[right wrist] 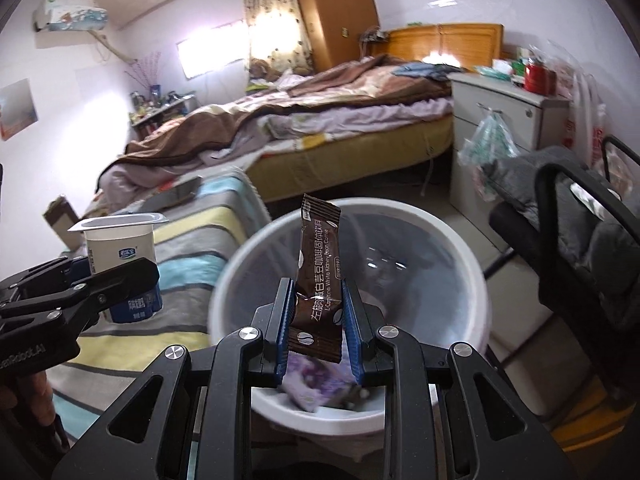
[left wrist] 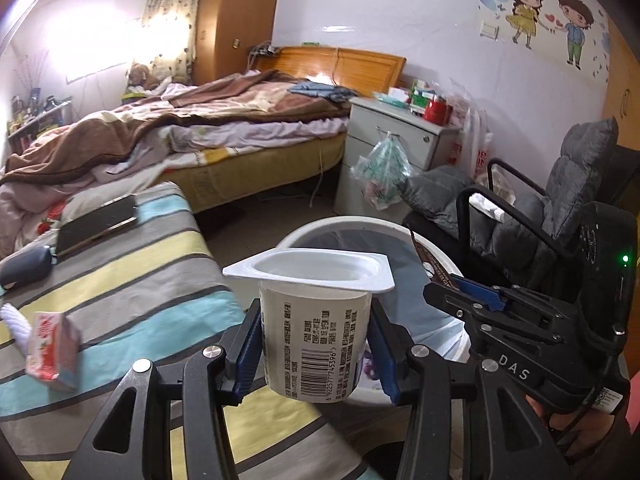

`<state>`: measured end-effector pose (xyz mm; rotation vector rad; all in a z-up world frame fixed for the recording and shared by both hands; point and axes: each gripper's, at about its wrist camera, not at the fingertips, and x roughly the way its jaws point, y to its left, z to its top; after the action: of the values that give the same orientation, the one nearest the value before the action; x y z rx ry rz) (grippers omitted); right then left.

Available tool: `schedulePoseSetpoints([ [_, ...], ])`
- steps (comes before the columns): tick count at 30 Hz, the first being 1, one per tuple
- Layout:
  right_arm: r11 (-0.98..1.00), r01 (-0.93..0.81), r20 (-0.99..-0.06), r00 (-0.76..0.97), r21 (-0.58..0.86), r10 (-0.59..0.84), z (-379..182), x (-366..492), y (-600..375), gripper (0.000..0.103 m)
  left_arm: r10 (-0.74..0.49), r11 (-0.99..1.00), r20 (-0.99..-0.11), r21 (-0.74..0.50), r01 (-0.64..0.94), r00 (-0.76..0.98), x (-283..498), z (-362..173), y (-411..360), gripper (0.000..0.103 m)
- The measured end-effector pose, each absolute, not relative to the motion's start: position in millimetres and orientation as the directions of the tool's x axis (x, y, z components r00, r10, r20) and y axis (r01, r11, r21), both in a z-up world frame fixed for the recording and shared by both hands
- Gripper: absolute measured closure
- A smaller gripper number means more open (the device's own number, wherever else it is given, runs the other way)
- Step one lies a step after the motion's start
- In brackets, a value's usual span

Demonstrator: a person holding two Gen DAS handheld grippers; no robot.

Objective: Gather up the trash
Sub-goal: 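Carry the yogurt cup and wrapper over the white bin and open both grippers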

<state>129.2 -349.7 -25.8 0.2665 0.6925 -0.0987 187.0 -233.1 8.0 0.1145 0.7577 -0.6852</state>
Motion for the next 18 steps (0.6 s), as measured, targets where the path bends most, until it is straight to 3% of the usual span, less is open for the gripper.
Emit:
schedulePoseSetpoints([
  [13,0.955,0.240,-0.701,0.712,0.171,-0.054,-41,130,-375,0.077,-0.559,0.756,-0.686,-0.192,0.625,0.465,205,-12,-269,0.053],
  [16,0.956,0.239,-0.701,0.711,0.168,-0.055,-43,130,-378,0.077,-0.556,0.767,-0.683,-0.204,0.608,0.473,208,-11,-268,0.033],
  [18,0.958,0.241,-0.706,0.705,0.154,-0.064,-43,131,-378,0.076,-0.565,0.764,-0.676,-0.211,0.609,0.474,208,-10,-266,0.030],
])
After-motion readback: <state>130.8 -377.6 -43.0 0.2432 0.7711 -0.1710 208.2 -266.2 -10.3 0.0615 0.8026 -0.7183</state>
